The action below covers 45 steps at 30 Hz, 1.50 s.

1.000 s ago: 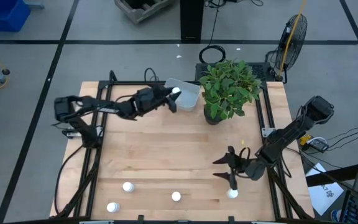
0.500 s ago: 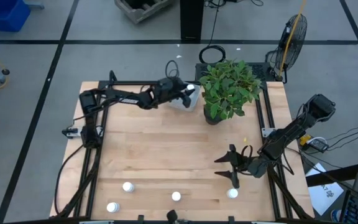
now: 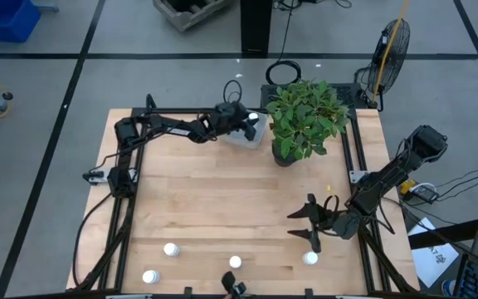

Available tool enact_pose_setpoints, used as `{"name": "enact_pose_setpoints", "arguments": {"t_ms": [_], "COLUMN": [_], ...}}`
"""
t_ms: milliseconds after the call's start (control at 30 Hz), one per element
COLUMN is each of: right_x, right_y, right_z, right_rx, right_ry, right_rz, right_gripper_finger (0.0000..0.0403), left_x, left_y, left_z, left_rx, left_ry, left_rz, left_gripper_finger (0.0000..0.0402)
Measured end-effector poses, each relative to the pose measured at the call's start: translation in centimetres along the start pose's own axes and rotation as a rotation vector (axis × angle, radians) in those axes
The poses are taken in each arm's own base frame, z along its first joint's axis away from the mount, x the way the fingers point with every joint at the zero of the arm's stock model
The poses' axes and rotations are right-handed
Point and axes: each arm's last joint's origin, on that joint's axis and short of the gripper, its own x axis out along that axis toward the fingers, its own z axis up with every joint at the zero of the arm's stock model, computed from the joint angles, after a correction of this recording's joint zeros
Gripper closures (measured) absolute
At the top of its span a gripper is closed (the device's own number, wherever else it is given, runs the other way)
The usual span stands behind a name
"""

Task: Pick and place pill bottles into a basket
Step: Put the white pill bottle into the gray bin

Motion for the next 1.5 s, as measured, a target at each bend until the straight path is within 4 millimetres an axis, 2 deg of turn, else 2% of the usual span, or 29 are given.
{"name": "enact_pose_setpoints", "arguments": {"t_ms": [233,367,533,700,833,967,1200,1400,1500], "right_x": [0.0,0.0,0.0,0.0,0.0,0.0,0.0,0.0,0.0], "right_y": [0.0,0.0,0.0,0.0,0.0,0.0,0.0,0.0,0.0], "right_z": [0.0,0.0,0.0,0.0,0.0,0.0,0.0,0.0,0.0], "right_rx": [-0.008,-0.010,-0.010,-0.010,-0.018,-0.018,-0.018,-0.018,-0.018], "right_ry": [-0.002,-0.002,-0.002,-0.002,-0.001,-0.002,-0.002,-0.001,-0.001], "right_rz": [-0.003,-0.003,-0.003,-0.003,-0.003,-0.003,-0.003,-0.003,-0.003], "right_gripper_finger": [0.0167,0.0167,0.0167,0.0167,0.0167,0.0167,0.0167,0.0167,0.0167], "left_x": [0.0,0.0,0.0,-0.1,-0.1,-0.1,-0.3,-0.3,-0.3], "left_y": [0.2,0.7,1.0,0.8,1.0,1.5,1.5,1.4,1.4], "left_z": [0.1,-0.1,-0.2,-0.9,-1.2,-1.2,-1.9,-2.2,-2.2], "left_rx": [-0.123,-0.071,-0.045,-0.012,-0.003,-0.004,0.010,0.047,0.044], "left_ry": [-0.020,0.023,0.046,0.122,0.155,0.162,0.241,0.262,0.263], "left_rz": [0.041,0.003,-0.034,-0.055,-0.049,-0.067,-0.052,0.019,0.022], "left_gripper_finger": [0.0220,0.0236,0.0236,0.0218,0.0236,0.0237,0.0207,0.0237,0.0237]}}
